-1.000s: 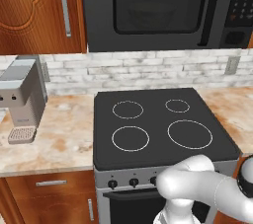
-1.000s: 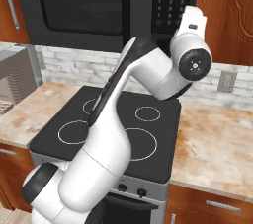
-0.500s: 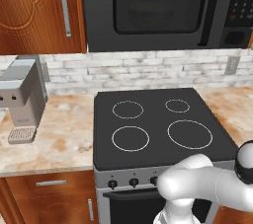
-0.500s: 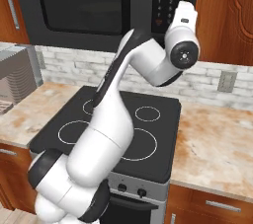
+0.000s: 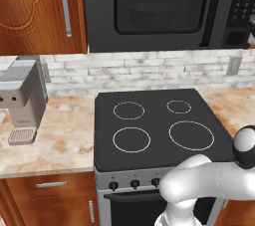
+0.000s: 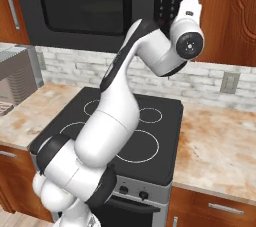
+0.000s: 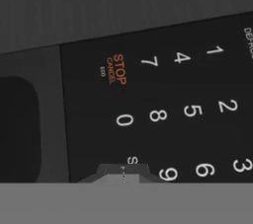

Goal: Pick the onion from the sink and place it in the bowl. Then pick the bowl and place it in the microwave. Then close the microwave door and press the start button.

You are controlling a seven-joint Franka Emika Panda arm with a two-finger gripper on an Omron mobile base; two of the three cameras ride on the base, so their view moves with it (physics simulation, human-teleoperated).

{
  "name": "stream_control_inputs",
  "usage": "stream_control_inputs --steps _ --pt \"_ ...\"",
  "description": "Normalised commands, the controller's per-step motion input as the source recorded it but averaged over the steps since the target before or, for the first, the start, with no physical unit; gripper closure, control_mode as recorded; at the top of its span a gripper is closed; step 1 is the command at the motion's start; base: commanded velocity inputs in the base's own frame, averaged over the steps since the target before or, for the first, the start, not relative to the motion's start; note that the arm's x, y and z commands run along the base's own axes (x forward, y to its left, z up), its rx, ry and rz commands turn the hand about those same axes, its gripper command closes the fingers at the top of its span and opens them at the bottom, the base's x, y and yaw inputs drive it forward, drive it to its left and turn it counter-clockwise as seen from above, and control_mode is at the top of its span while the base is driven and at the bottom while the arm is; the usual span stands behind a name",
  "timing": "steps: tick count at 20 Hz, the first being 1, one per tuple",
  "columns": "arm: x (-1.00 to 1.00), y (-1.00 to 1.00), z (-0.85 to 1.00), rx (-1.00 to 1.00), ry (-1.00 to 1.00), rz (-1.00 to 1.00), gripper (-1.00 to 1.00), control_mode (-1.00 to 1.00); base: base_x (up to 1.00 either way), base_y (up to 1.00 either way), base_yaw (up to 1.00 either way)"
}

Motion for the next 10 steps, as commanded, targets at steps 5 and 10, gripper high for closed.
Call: stream_control_inputs --steps 5,10 --pt "0.09 -0.19 0.03 0.0 0.0 0.02 1.0 -1.0 0.0 0.0 0.0" --pt "0.16 -0.03 0.0 0.0 -0.04 0.03 1.0 -1.0 0.0 0.0 0.0"
